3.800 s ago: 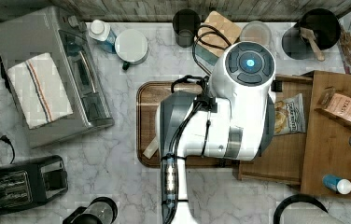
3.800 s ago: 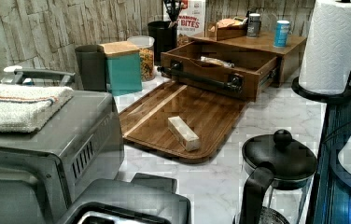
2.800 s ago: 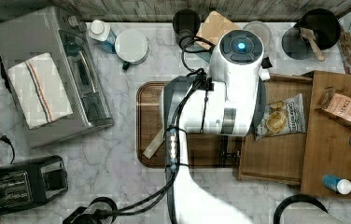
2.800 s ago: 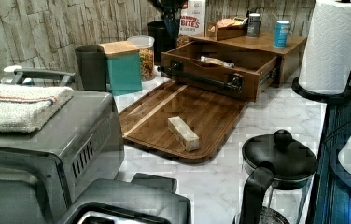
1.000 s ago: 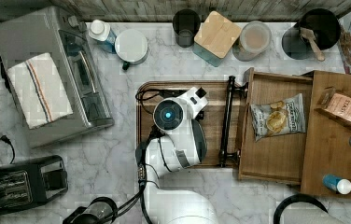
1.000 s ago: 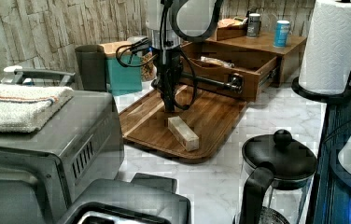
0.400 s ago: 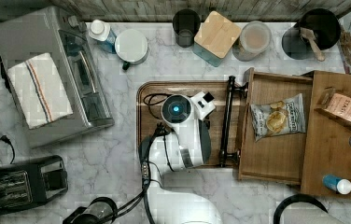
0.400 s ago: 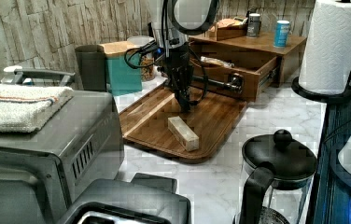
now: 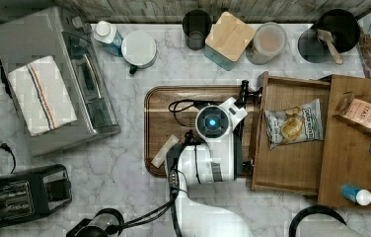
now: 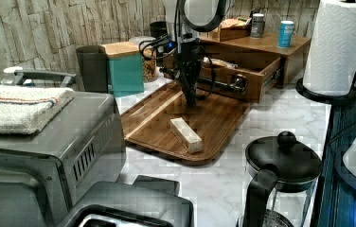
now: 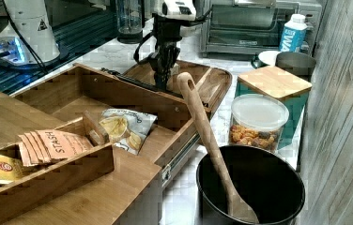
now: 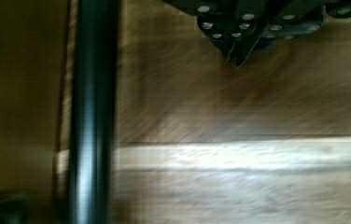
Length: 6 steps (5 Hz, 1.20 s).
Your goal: Close the drawer.
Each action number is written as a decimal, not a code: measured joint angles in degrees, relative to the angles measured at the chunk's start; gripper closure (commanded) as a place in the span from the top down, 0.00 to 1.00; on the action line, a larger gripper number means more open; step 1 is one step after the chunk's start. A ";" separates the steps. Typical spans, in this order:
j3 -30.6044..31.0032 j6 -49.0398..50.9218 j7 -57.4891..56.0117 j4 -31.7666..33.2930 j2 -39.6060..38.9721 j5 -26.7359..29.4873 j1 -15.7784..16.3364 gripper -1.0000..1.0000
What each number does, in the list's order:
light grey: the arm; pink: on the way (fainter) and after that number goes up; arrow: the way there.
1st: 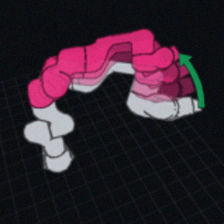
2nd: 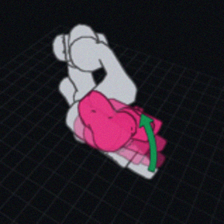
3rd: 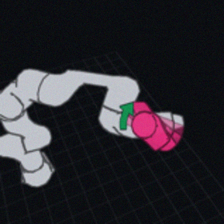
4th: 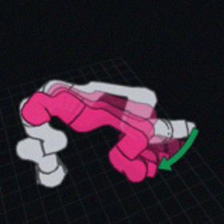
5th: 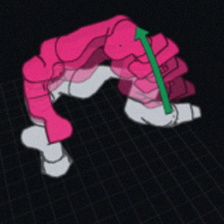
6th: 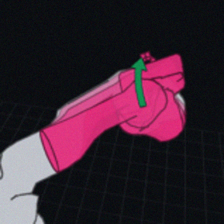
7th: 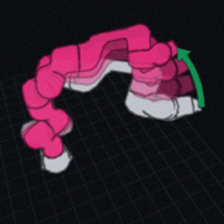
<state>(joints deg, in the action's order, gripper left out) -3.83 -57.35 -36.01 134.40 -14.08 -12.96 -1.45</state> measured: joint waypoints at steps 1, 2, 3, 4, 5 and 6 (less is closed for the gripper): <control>-0.37 4.20 -8.76 -1.12 0.01 3.97 -4.05 0.00; -0.89 6.55 -16.17 -3.02 0.01 4.74 -7.14 0.00; -1.06 6.55 -23.98 -5.04 -0.50 8.63 -10.01 0.00; -1.28 11.47 -29.68 -9.85 -3.28 13.06 -12.43 0.00; -1.37 17.82 -31.03 -16.34 -7.17 16.31 -15.08 0.00; -1.75 17.74 -32.70 -19.47 -9.02 16.64 -17.75 0.00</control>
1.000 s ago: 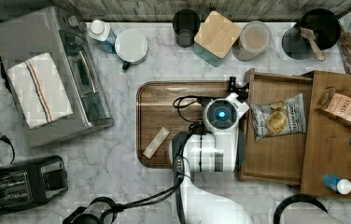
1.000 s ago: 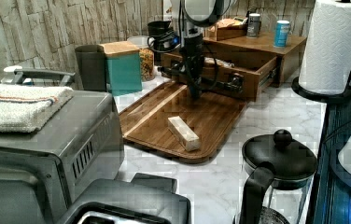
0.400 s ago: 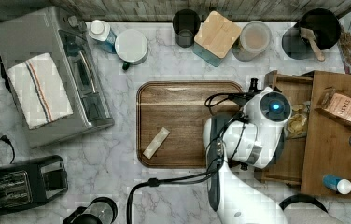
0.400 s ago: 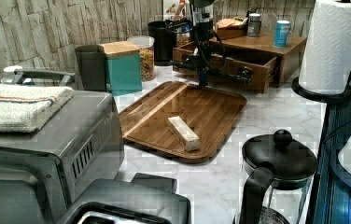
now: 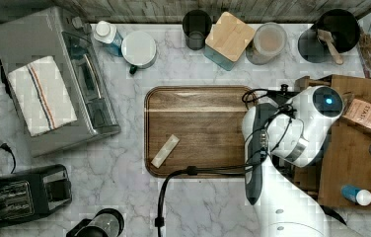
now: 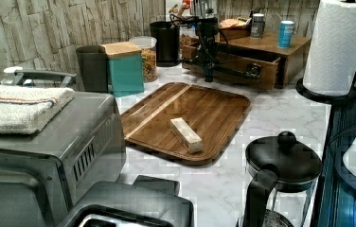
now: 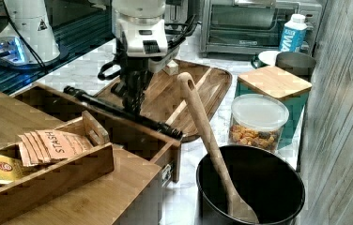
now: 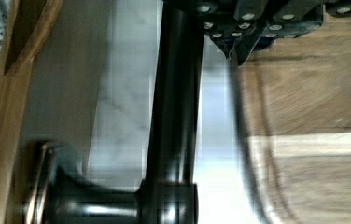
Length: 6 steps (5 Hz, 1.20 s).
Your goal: Close the drawer.
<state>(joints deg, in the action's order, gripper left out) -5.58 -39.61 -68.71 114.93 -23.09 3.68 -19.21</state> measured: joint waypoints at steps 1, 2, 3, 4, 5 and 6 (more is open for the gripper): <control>-1.24 -4.45 -2.29 0.11 -0.10 -4.09 -1.59 0.00; -4.42 -11.16 -1.12 2.35 0.42 -10.36 -0.29 0.00; -6.38 -15.22 2.52 5.15 1.24 -14.58 2.43 0.00; -7.42 -16.00 3.47 5.71 1.27 -16.98 3.87 0.00; -7.44 -16.00 3.47 5.71 1.27 -17.03 3.89 0.00; -7.44 -16.00 3.47 5.71 1.26 -17.03 3.89 0.00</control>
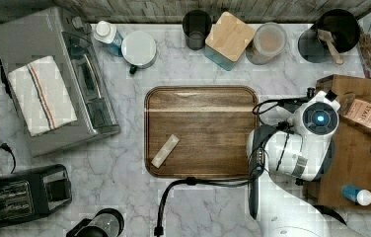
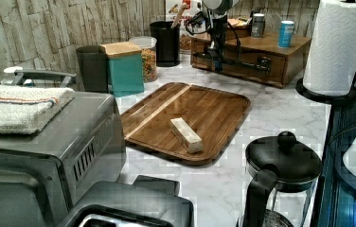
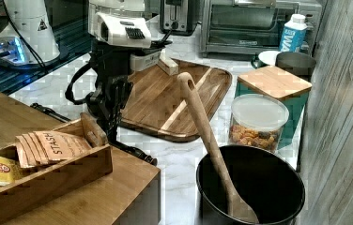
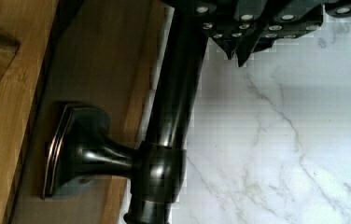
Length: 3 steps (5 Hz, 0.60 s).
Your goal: Close the drawer.
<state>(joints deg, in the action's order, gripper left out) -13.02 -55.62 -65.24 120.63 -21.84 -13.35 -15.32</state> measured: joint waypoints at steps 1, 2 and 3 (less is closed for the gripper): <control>-0.01 0.00 0.00 0.00 0.00 -0.01 -0.07 0.00; -0.03 -0.03 0.00 0.00 0.04 0.18 -0.04 0.00; -0.84 -0.03 0.00 0.00 0.03 0.06 0.88 0.00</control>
